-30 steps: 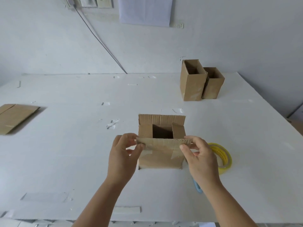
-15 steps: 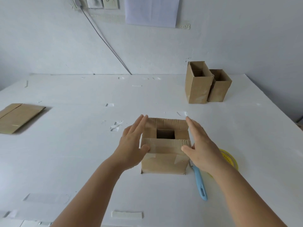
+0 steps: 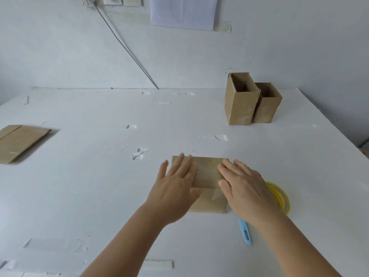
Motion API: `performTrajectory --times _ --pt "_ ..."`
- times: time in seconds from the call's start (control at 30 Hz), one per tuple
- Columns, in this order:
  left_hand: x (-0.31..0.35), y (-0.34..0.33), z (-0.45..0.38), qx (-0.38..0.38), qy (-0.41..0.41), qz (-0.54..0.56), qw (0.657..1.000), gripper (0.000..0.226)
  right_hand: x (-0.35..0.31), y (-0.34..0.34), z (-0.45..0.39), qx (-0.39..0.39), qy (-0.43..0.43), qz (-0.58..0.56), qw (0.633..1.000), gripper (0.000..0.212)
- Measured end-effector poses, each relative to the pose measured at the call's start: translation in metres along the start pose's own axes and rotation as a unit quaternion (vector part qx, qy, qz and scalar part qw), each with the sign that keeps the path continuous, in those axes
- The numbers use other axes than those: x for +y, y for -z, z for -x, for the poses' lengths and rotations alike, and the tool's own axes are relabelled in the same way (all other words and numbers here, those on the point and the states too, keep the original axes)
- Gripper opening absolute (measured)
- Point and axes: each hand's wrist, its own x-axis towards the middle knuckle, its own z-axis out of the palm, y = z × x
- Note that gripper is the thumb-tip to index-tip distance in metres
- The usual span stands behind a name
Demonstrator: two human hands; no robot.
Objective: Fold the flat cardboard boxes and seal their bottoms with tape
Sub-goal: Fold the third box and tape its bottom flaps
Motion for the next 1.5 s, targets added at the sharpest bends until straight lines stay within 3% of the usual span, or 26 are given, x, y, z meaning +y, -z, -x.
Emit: performTrajectory --times 0.17,0.33,0.43,0.57,0.67,0.83,1.03,1.2,1.33,1.43,1.5 --pt "0.025 -0.020 -0.014 0.014 -0.044 -0.014 0.999 0.079 -0.004 -0.007 0.000 -0.019 -0.012 0.003 1.000 0.054" --pt "0.026 -0.030 -0.019 0.048 -0.035 -0.019 0.998 0.072 0.002 -0.019 -0.001 -0.037 -0.010 -0.030 0.999 0.060" --pt "0.030 -0.022 -0.017 0.060 -0.024 -0.030 0.997 0.063 0.009 -0.029 0.003 -0.035 -0.002 -0.088 0.995 0.076" --pt "0.031 -0.023 -0.016 0.050 -0.020 0.002 0.999 0.068 0.028 -0.037 0.014 -0.024 -0.052 -0.162 0.985 0.075" --pt "0.032 -0.025 -0.017 0.049 -0.010 -0.012 0.999 0.060 0.053 -0.047 0.026 -0.065 -0.118 -0.113 0.984 0.076" --pt "0.036 -0.023 -0.016 0.045 0.004 -0.005 0.999 0.056 0.086 -0.066 0.046 -0.094 -0.194 0.015 0.976 0.046" --pt "0.035 -0.022 -0.014 0.051 0.005 0.004 0.999 0.056 0.098 -0.072 0.047 -0.017 -0.214 -0.024 0.976 0.046" --pt "0.035 -0.024 -0.014 0.048 0.004 0.010 0.999 0.061 0.094 -0.053 0.049 0.066 -0.234 -0.140 0.960 0.024" --pt "0.035 -0.022 -0.014 0.042 0.005 0.016 0.999 0.062 0.076 -0.016 0.041 0.154 -0.219 -0.247 0.931 0.012" --pt "0.036 -0.021 -0.013 0.045 -0.003 0.039 0.998 0.078 0.050 0.015 0.033 0.214 -0.177 -0.355 0.893 0.021" --pt "0.036 -0.020 -0.014 0.041 0.004 0.073 0.996 0.071 0.032 0.030 0.027 0.233 -0.139 -0.418 0.867 0.030"
